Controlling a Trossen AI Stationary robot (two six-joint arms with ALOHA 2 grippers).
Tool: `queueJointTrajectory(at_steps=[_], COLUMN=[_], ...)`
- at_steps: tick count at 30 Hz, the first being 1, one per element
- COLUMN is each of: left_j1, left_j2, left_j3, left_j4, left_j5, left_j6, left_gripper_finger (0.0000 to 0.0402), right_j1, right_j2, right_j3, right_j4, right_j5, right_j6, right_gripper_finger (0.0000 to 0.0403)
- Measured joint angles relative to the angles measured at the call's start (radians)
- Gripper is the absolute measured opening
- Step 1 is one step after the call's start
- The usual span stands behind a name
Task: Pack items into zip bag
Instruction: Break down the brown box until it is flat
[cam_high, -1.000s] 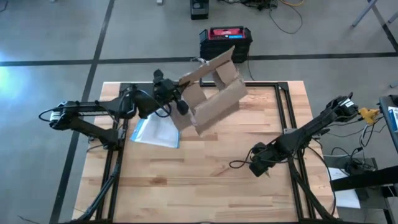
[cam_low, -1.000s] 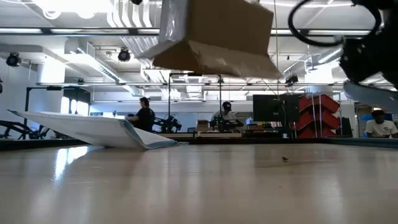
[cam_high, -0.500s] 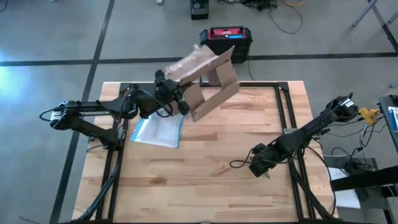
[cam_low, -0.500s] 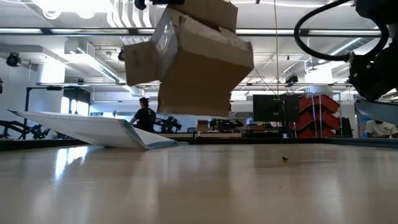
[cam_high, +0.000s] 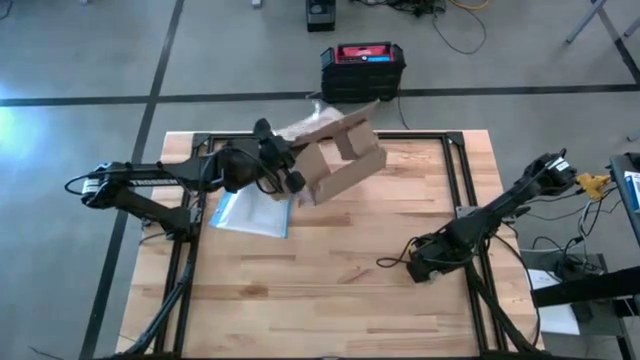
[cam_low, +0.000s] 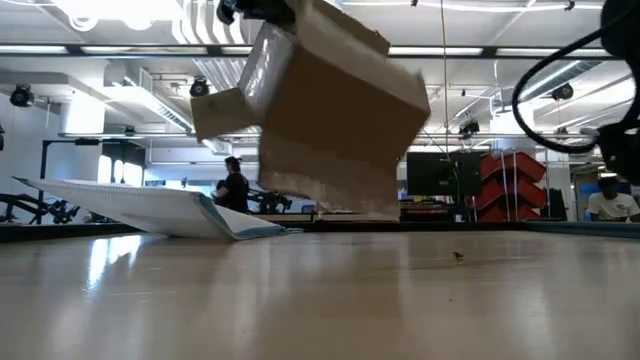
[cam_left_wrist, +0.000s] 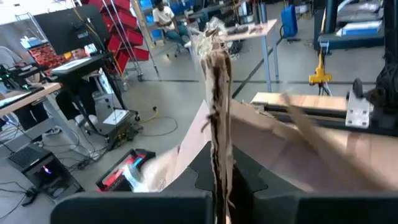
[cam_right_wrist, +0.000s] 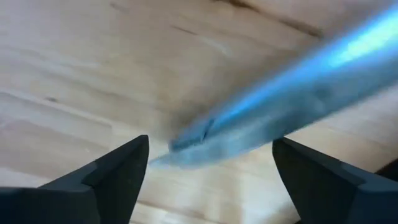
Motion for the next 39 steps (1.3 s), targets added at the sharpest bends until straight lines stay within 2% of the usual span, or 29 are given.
queueJointTrajectory(at_steps=[13, 16, 18, 21, 25, 30, 33, 39], left_j1=[0.005, 0.005, 0.005, 0.005, 0.002, 0.0, -0.007, -0.048], left_j2=[0.032, 0.035, 0.039, 0.054, 0.076, 0.107, 0.131, 0.183], left_j3=[0.0, 0.0, 0.0, 0.0, 0.0, 0.0, 0.0, 0.0], left_j4=[0.01, 0.016, 0.021, 0.025, 0.07, 0.174, 0.224, 0.306], left_j5=[-0.001, 0.016, 0.04, 0.082, 0.14, 0.303, 0.377, 0.393], left_j6=[-0.055, -0.073, -0.093, -0.111, -0.139, -0.18, -0.218, -0.251], left_gripper_finger=[0.0, 0.0, 0.0, 0.0, 0.0, 0.0, 0.0, 0.0], right_j1=[-0.002, -0.002, -0.001, -0.001, -0.001, -0.011, -0.053, -0.161], right_j2=[-0.007, -0.007, -0.007, -0.007, -0.009, -0.009, -0.009, -0.002], right_j3=[0.161, 0.245, 0.323, 0.46, 0.652, 0.799, 0.846, 0.835], right_j4=[-0.063, -0.147, -0.22, -0.324, -0.384, -0.373, -0.365, -0.332], right_j5=[0.01, 0.059, 0.135, 0.31, 0.615, 0.987, 1.051, 1.052], right_j6=[-0.071, -0.111, -0.157, -0.244, -0.43, -0.727, -0.873, -1.07], right_gripper_finger=[0.0225, 0.02, 0.0182, 0.0153, 0.0108, 0.004, 0.0007, 0.0005])
